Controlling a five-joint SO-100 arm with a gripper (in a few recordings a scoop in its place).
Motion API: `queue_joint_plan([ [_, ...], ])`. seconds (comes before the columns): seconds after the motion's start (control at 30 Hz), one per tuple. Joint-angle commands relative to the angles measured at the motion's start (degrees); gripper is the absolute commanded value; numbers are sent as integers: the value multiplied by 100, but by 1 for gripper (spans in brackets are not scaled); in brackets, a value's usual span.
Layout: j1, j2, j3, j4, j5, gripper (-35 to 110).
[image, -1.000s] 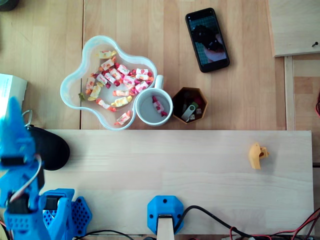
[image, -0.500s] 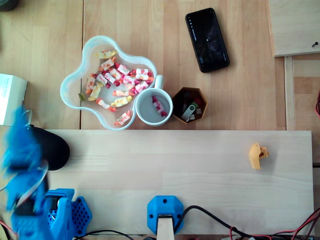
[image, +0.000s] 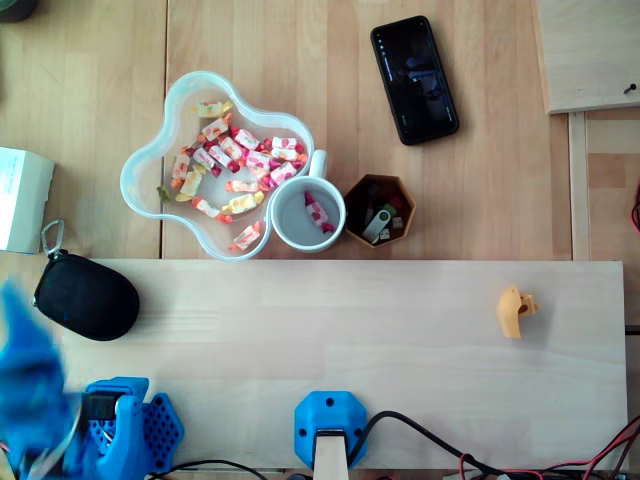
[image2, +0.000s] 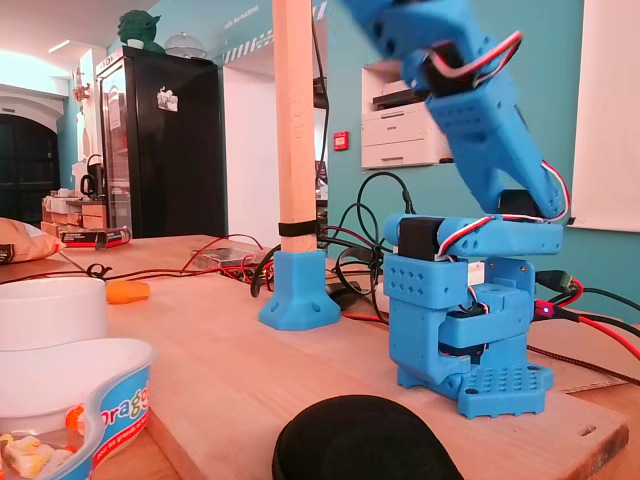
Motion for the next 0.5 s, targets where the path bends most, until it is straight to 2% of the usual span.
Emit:
queue_joint_plan([
  [0.0, 62, -44, -782, 62, 97, 47],
  [0.1, 18, -44, -237, 70, 105, 47],
  [0.37, 62, 18, 3067, -44, 97, 47],
  [0.47, 70, 79, 3445, -44, 97, 47],
])
